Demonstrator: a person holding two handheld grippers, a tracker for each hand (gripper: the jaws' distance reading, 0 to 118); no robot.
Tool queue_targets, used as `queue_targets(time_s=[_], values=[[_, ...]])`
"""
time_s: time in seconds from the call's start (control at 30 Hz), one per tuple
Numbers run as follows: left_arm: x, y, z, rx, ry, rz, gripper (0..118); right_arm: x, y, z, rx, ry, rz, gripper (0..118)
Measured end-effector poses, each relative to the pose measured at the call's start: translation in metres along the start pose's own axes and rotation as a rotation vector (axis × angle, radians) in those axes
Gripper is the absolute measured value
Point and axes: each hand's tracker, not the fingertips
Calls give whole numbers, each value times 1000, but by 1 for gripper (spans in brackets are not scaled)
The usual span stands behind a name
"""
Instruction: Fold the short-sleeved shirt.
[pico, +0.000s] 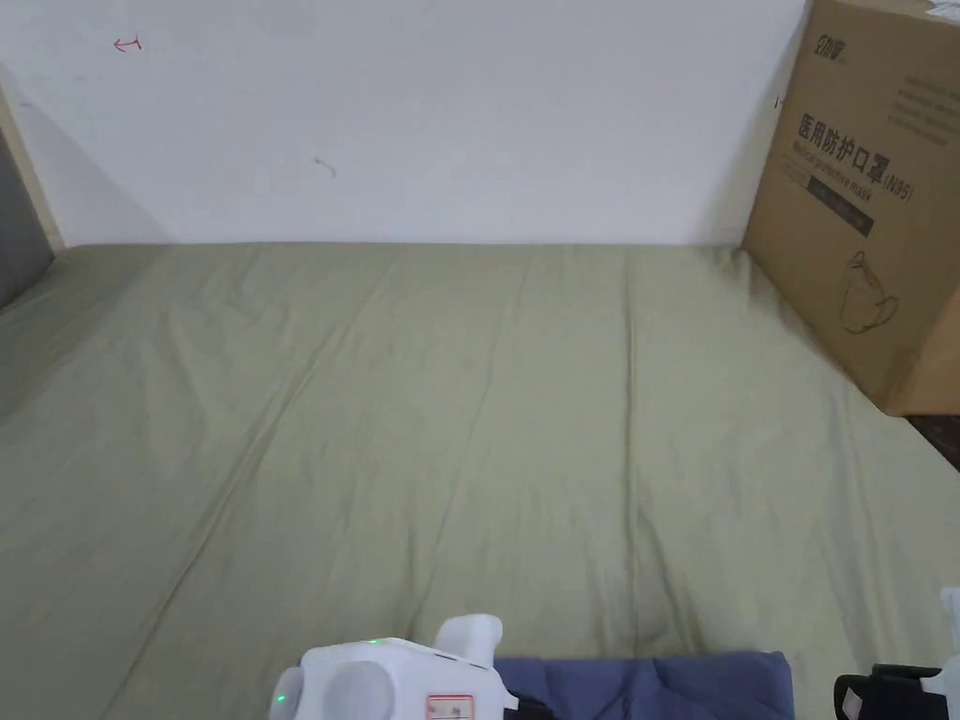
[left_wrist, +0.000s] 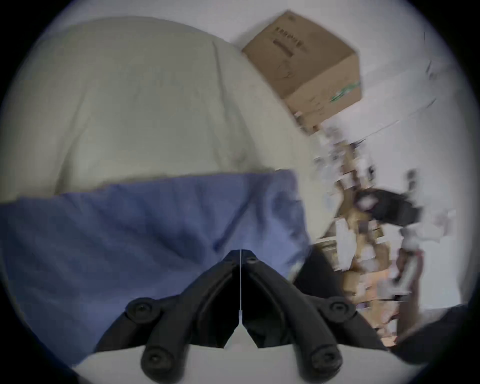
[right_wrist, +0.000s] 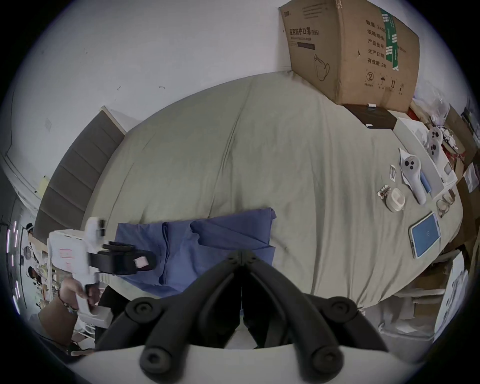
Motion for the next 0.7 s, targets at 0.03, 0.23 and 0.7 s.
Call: queue_targets(time_s=[0.03, 0.23, 0.7], values=[[-3, -1, 11, 33, -24, 10, 0, 0, 0, 0, 1, 1, 0, 0], [-74, -6, 124, 239, -14, 113, 1, -4, 1, -3, 5, 13, 0, 0], [-187, -37, 122, 302, -303, 465, 118, -14, 3, 1, -22, -30, 22, 0]])
